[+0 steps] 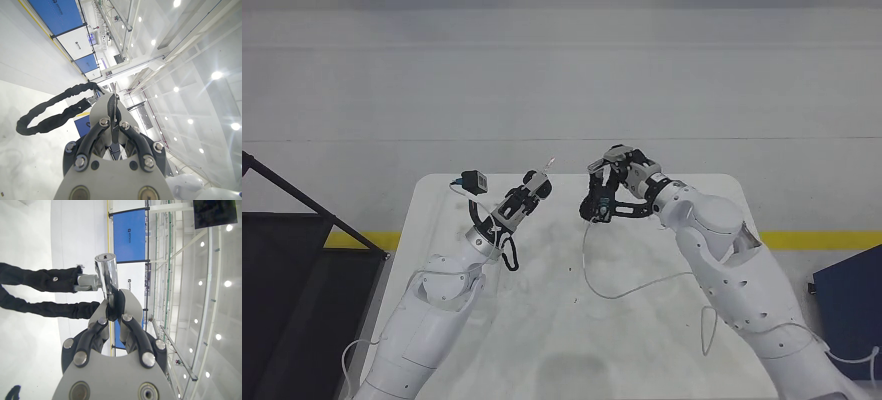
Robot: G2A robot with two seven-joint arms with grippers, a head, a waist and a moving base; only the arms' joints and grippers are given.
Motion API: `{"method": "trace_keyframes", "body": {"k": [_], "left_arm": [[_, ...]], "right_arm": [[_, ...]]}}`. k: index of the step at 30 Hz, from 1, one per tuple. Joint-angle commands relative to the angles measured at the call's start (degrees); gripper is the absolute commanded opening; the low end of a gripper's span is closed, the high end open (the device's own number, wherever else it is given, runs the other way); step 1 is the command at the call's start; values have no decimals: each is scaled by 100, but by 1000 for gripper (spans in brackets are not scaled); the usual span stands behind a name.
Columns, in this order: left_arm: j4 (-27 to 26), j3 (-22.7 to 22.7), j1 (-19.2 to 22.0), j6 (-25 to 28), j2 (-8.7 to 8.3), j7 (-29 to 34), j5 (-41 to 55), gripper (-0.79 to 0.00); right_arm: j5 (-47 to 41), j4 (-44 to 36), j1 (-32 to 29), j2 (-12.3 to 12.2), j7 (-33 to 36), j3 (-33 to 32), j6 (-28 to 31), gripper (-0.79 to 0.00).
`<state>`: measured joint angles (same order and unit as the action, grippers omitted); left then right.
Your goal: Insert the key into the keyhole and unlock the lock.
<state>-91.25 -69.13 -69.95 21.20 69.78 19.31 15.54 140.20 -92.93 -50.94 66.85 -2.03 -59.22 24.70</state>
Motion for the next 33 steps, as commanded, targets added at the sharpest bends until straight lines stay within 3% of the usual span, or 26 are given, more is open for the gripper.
{"method": "trace_keyframes", "body": {"k": [1,9,19,33], "left_arm": [[0,0,0,0,0,0,0,-785],[0,0,0,0,0,0,0,-785],[-38,36,-49,-122,7,28,76,-785],[29,74,262,-815,23,1043,647,-785]], "right_arm": [[225,-140,-65,-2,150,33,-92,-785],[491,-807,-486,19,762,52,-311,-785],[521,-1045,-689,98,1364,85,-378,-785],[521,-1045,-689,98,1364,85,-378,-785]]}}
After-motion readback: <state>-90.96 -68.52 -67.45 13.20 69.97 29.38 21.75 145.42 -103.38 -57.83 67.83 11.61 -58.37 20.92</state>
